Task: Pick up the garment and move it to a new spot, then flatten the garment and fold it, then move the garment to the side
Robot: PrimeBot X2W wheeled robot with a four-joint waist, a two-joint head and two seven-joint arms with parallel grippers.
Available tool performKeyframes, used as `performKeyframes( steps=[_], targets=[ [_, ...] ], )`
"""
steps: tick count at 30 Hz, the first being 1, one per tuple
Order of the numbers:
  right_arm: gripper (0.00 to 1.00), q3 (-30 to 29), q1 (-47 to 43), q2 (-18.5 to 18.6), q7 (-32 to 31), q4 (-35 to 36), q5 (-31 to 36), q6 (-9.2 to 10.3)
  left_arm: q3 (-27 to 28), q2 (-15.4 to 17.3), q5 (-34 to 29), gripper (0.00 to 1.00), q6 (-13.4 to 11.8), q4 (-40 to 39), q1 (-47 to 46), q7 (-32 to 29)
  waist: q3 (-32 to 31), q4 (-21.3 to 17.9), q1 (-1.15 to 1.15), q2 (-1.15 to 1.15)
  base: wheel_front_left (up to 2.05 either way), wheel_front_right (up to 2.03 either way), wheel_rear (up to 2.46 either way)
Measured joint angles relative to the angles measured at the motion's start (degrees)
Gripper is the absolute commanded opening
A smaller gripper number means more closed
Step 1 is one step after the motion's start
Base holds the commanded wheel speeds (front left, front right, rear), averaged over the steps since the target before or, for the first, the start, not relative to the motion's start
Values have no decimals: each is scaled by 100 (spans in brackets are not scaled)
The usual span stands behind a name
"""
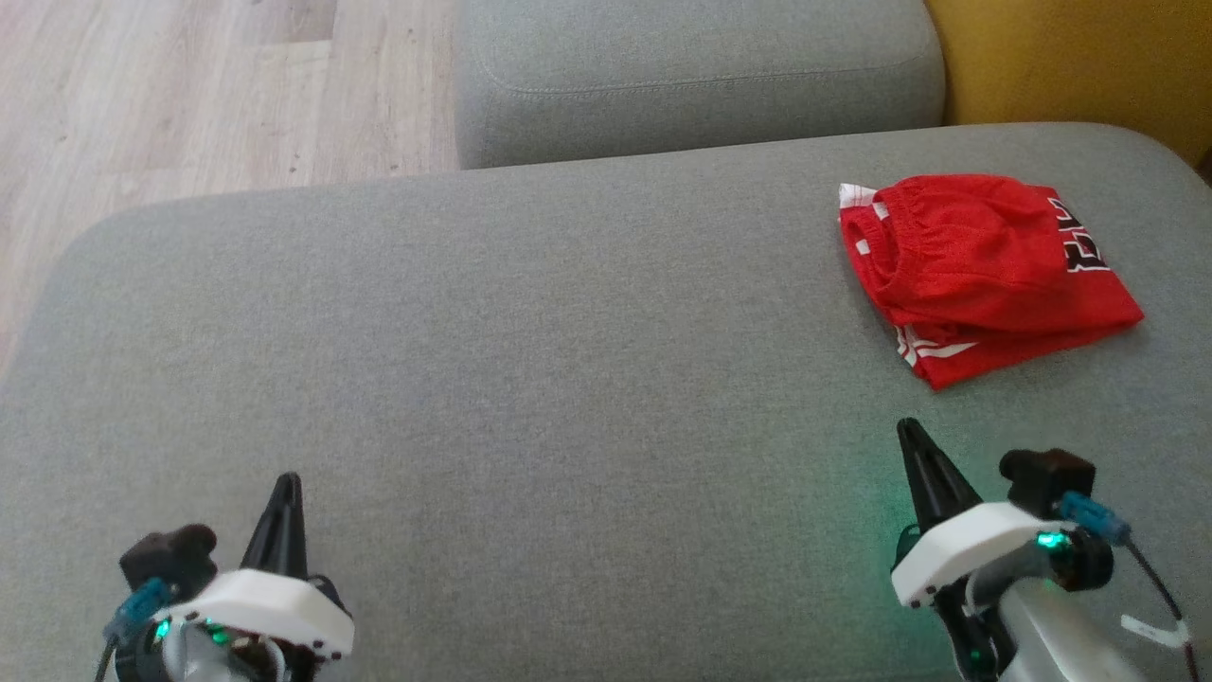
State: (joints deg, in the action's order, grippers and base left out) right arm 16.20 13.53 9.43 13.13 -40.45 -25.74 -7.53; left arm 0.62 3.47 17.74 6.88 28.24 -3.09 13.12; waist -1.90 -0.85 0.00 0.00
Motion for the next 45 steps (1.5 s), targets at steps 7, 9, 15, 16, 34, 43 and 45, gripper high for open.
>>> performKeyframes(
  steps=[7,9,15,16,34,43,45],
  targets=[
    [0,-118,21,-45,-78,127,-326,0,2,0,369,0,-1,-51,-69,-99,11,5,0,0,0,0,0],
    [0,-167,21,-63,-115,178,-438,0,3,-1,491,0,0,-59,-68,-114,15,6,0,0,0,0,0],
    [0,-259,13,-125,-207,301,-766,0,9,-2,858,0,0,-138,-68,-202,25,10,0,0,0,0,0],
    [0,-278,12,-133,-215,319,-822,0,11,-2,921,0,0,-156,-68,-224,27,11,0,0,0,0,0],
    [0,-626,-30,-178,-517,669,-1792,0,40,-12,2014,0,0,-339,-68,-506,58,24,0,0,0,0,0],
    [0,-805,-164,-224,-662,833,-2286,0,69,-16,2560,0,0,-417,-68,-656,73,30,0,0,0,0,0],
    [0,-853,-175,-242,-702,882,-2386,0,86,-16,2681,0,0,-431,-68,-701,77,32,0,0,0,0,0]
  ],
)
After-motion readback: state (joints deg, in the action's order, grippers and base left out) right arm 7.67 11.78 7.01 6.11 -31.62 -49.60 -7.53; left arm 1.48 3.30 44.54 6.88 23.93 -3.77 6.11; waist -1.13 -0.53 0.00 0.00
